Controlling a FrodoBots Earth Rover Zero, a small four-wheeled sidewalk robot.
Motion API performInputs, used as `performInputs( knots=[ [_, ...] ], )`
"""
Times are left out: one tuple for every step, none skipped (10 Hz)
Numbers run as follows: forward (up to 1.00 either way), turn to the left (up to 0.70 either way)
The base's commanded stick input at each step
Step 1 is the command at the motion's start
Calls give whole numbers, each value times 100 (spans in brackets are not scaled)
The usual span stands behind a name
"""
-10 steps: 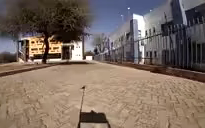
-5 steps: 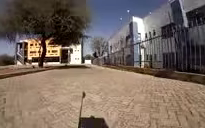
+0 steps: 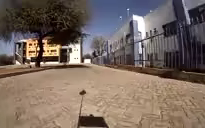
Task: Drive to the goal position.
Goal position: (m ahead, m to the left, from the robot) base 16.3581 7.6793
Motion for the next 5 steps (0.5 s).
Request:
performInputs(
  knots=[
    [100,0],
    [100,27],
    [100,27],
    [100,27],
    [100,27]
  ],
)
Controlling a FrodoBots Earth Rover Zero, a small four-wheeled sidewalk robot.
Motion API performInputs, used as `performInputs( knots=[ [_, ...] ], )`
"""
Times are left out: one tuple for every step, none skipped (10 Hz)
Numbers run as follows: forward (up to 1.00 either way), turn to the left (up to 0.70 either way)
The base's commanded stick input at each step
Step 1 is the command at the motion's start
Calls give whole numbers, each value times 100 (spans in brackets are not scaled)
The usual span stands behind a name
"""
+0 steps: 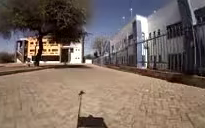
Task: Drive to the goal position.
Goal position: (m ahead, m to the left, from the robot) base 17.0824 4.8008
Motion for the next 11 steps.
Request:
performInputs(
  knots=[
    [100,27],
    [100,27],
    [100,27],
    [100,27],
    [100,27],
    [100,27],
    [100,27],
    [100,27],
    [100,27],
    [100,27],
    [100,25]
  ],
)
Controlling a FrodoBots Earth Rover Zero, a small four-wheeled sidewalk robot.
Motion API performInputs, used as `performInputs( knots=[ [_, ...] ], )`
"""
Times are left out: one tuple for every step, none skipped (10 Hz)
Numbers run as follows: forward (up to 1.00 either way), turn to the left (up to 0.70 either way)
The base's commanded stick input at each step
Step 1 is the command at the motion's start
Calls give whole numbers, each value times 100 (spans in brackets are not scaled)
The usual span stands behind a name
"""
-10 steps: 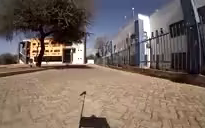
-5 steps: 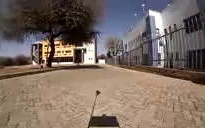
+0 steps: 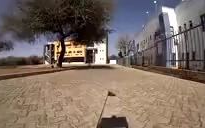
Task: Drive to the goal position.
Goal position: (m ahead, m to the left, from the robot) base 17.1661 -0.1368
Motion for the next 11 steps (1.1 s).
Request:
performInputs(
  knots=[
    [100,12],
    [100,0],
    [100,0],
    [100,0],
    [100,0],
    [100,0],
    [100,0],
    [100,0],
    [100,0],
    [100,0],
    [100,0]
  ],
)
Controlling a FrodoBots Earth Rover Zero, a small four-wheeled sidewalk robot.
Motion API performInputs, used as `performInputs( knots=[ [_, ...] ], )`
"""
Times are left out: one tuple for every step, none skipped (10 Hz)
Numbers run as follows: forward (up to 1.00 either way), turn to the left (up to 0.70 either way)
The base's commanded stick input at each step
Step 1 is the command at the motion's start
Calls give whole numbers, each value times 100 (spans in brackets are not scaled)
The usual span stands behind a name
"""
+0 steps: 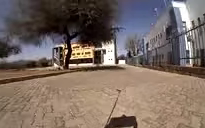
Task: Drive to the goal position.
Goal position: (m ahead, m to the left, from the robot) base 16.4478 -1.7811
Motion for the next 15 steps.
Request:
performInputs(
  knots=[
    [100,0],
    [100,0],
    [100,0],
    [100,0],
    [100,0],
    [100,0],
    [100,0],
    [100,0],
    [100,0],
    [12,0],
    [59,0],
    [100,0],
    [100,0],
    [100,0],
    [100,0]
  ],
)
